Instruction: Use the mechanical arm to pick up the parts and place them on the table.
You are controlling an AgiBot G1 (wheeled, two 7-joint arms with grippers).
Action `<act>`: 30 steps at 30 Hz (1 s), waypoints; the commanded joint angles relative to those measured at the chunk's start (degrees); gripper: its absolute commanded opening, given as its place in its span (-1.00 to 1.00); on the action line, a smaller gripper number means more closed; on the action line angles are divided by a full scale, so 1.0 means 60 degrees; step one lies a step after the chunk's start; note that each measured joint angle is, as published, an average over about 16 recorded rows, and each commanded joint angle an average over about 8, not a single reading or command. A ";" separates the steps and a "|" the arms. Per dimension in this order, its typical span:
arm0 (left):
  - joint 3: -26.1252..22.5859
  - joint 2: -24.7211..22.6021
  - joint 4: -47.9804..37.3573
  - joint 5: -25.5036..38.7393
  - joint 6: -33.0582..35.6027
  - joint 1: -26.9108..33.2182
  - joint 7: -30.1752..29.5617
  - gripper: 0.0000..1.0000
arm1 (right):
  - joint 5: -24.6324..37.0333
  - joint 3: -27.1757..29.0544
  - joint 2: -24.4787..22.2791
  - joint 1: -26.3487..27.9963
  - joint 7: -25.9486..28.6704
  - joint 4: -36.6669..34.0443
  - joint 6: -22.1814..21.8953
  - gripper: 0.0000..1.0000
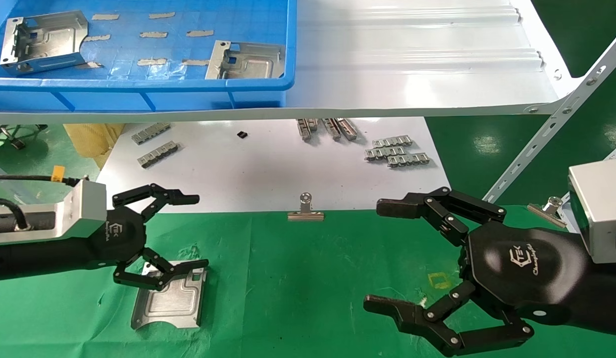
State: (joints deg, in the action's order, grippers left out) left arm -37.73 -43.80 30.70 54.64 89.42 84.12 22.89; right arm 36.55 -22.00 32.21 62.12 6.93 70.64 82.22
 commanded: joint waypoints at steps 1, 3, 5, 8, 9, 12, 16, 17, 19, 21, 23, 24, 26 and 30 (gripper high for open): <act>0.0184 0.0074 0.0363 -0.0108 -0.0032 -0.0191 -0.0285 1.00 | 0.0000 0.0000 0.0000 0.0000 0.0000 0.0000 0.0000 1.00; 0.0371 0.0150 0.0733 -0.0218 -0.0064 -0.0385 -0.0575 1.00 | 0.0000 0.0000 0.0000 0.0000 0.0000 0.0000 0.0000 1.00; 0.0555 0.0224 0.1096 -0.0327 -0.0095 -0.0577 -0.0860 1.00 | 0.0000 0.0000 0.0000 0.0000 0.0000 0.0000 0.0000 1.00; 0.0832 0.0336 0.1643 -0.0490 -0.0143 -0.0864 -0.1289 1.00 | 0.0000 0.0000 0.0000 0.0000 0.0000 0.0000 0.0000 1.00; 0.0925 0.0374 0.1827 -0.0545 -0.0159 -0.0962 -0.1434 1.00 | 0.0000 0.0000 0.0000 0.0000 0.0000 0.0000 0.0000 1.00; 0.1203 0.0486 0.2375 -0.0708 -0.0206 -0.1250 -0.1864 1.00 | 0.0000 0.0000 0.0000 0.0000 0.0000 0.0000 0.0000 1.00; 0.1571 0.0636 0.3103 -0.0925 -0.0269 -0.1633 -0.2435 1.00 | 0.0000 0.0000 0.0000 0.0000 0.0000 0.0000 0.0000 1.00; 0.1665 0.0673 0.3288 -0.0980 -0.0285 -0.1730 -0.2580 1.00 | 0.0000 0.0000 0.0000 0.0000 0.0000 0.0000 0.0000 1.00; 0.1848 0.0748 0.3651 -0.1088 -0.0317 -0.1921 -0.2865 1.00 | 0.0000 0.0000 0.0000 0.0000 0.0000 0.0000 0.0000 1.00; 0.2035 0.0823 0.4020 -0.1198 -0.0349 -0.2115 -0.3154 1.00 | 0.0000 0.0000 0.0000 0.0000 0.0000 0.0000 0.0000 1.00; 0.2220 0.0898 0.4384 -0.1307 -0.0380 -0.2307 -0.3440 1.00 | 0.0000 0.0000 0.0000 0.0000 0.0000 0.0000 0.0000 1.00; 0.2313 0.0936 0.4568 -0.1362 -0.0396 -0.2404 -0.3584 1.00 | 0.0000 0.0000 0.0000 0.0000 0.0000 0.0000 0.0000 1.00; 0.2497 0.1010 0.4932 -0.1470 -0.0428 -0.2595 -0.3870 1.00 | 0.0000 0.0000 0.0000 0.0000 0.0000 0.0000 0.0000 1.00; 0.2867 0.1160 0.5663 -0.1688 -0.0491 -0.2980 -0.4444 1.00 | 0.0000 0.0000 0.0000 0.0000 0.0000 0.0000 0.0000 1.00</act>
State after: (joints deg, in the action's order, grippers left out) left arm -20.53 -36.84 64.67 44.52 86.47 66.25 -3.76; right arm 36.55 -22.00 32.21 62.12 6.93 70.64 82.22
